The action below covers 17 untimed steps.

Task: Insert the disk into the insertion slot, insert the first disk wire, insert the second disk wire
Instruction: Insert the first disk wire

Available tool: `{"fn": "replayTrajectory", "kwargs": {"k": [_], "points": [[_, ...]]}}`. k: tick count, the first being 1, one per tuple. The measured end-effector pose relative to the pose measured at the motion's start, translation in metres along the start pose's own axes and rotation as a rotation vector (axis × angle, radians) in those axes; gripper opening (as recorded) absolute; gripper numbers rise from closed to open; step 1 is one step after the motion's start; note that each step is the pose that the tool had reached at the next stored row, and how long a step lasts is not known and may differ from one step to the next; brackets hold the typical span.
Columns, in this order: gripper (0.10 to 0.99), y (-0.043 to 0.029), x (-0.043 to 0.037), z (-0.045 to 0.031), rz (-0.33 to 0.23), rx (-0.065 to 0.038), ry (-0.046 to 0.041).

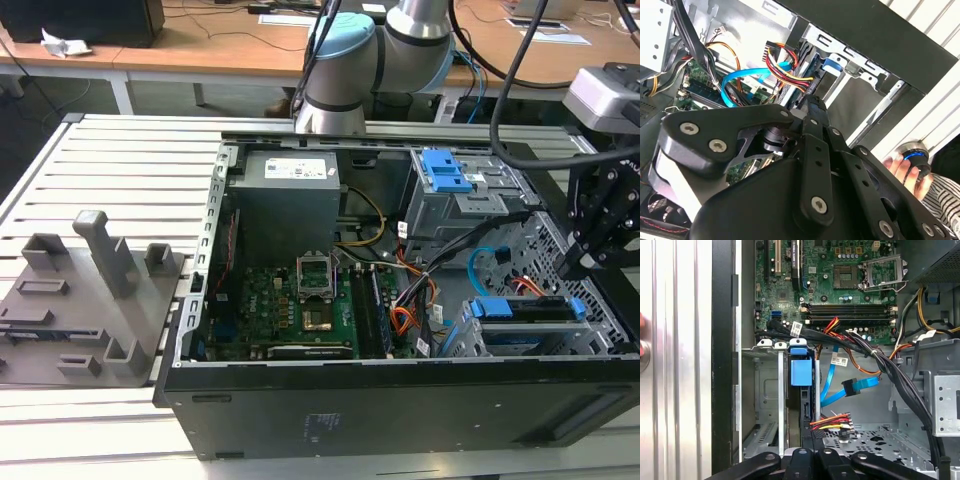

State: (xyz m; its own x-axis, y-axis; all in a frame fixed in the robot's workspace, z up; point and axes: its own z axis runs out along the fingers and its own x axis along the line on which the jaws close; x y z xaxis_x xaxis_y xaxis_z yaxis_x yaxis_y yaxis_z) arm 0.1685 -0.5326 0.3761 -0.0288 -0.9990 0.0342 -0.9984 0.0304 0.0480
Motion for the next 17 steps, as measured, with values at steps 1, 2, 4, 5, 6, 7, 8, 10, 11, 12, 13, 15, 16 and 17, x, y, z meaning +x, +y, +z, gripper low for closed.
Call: {"fn": "replayTrajectory", "kwargs": {"k": [1,2,4,5,6,7,8,10,11,12,13,15,16,17], "points": [[0.106,0.0,0.0,0.0,0.0,0.0,0.0],[0.106,0.0007,-0.0001,0.0001,0.0,0.0,-0.0001],[0.106,0.0033,0.0,0.0001,0.0,0.0,0.0],[0.106,0.0085,0.0002,0.0004,0.0,0.0,-0.0001],[0.106,0.0207,0.0006,0.001,0.0,0.0,-0.0001],[0.106,0.0293,0.0008,0.0015,0.0,0.0,-0.0001],[0.106,0.0351,0.001,0.0017,0.0,0.0,-0.0001],[0.106,0.0366,0.0011,0.0018,0.0,0.0,0.0001],[0.106,0.0366,0.001,0.0018,0.0,0.0,0.0],[0.106,0.0367,0.001,0.0018,0.0,0.0,0.0],[0.106,0.0367,0.0011,0.0018,0.0,0.0,0.0],[0.106,0.0367,0.001,0.0018,0.0,0.0,0.0],[0.106,0.0368,0.001,0.0018,0.0,0.0,0.0],[0.106,0.0368,0.001,0.0018,0.0,0.0,0.0]]}}
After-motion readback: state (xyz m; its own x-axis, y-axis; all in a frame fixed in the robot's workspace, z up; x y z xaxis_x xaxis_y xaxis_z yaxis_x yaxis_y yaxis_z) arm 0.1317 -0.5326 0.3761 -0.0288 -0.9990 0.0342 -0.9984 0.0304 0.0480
